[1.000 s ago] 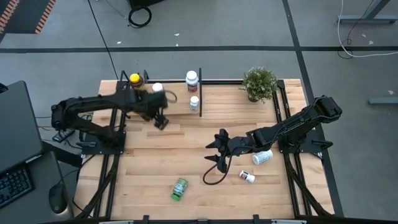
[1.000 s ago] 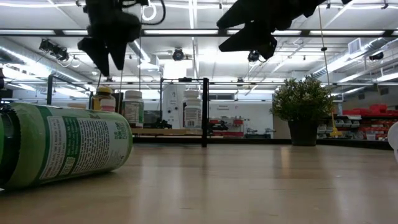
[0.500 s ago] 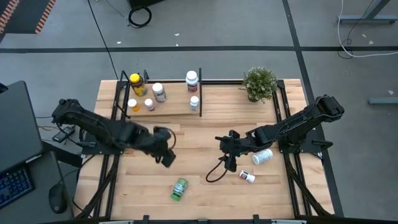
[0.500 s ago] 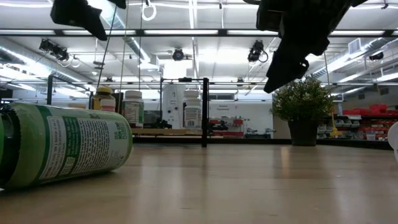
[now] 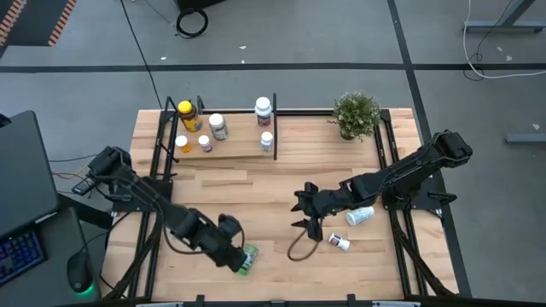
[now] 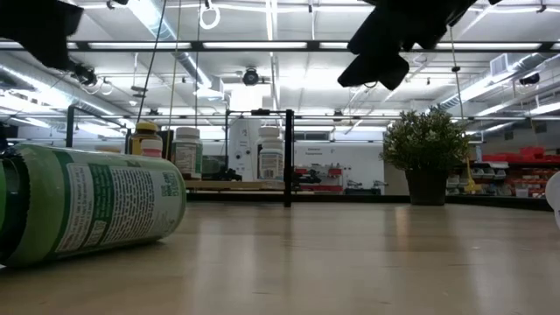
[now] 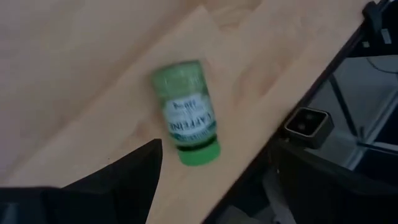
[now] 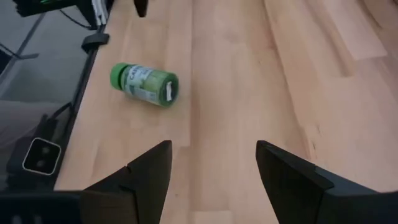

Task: Pick and place medicine bottles onto shelf by color
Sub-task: Put the light green medicine bottle on the shelf

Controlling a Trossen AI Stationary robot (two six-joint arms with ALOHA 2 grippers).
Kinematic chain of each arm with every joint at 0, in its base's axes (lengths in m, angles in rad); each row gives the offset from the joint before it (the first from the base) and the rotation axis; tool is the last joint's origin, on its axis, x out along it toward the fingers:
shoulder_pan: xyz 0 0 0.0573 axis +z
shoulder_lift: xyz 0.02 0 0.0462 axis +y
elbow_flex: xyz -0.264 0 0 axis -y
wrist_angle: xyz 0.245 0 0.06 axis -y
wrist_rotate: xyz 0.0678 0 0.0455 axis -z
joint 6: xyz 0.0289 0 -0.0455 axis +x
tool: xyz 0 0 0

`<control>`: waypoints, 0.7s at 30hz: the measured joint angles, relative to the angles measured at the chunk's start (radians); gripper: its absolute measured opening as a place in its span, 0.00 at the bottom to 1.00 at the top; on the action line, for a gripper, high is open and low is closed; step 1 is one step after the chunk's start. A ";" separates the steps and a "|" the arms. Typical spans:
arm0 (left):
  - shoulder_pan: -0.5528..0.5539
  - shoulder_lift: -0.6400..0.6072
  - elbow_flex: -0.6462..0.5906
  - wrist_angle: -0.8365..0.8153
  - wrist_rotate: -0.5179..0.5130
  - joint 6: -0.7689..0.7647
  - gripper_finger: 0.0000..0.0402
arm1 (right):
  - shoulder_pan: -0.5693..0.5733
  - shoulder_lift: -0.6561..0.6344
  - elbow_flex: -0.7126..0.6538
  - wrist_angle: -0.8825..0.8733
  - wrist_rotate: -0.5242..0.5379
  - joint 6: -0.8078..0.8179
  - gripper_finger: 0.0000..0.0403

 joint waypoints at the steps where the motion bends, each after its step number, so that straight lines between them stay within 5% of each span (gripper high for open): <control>1: -0.012 0.000 0.000 0.008 0.000 -0.018 0.75 | 0.000 0.000 0.000 0.002 0.000 -0.007 0.60; 9: -0.073 0.048 0.000 0.037 -0.015 -0.054 0.75 | -0.004 0.000 0.000 -0.012 0.026 -0.001 0.60; 21: -0.013 0.163 0.000 0.081 -0.036 -0.003 0.75 | -0.002 0.000 0.000 -0.023 0.029 0.037 0.60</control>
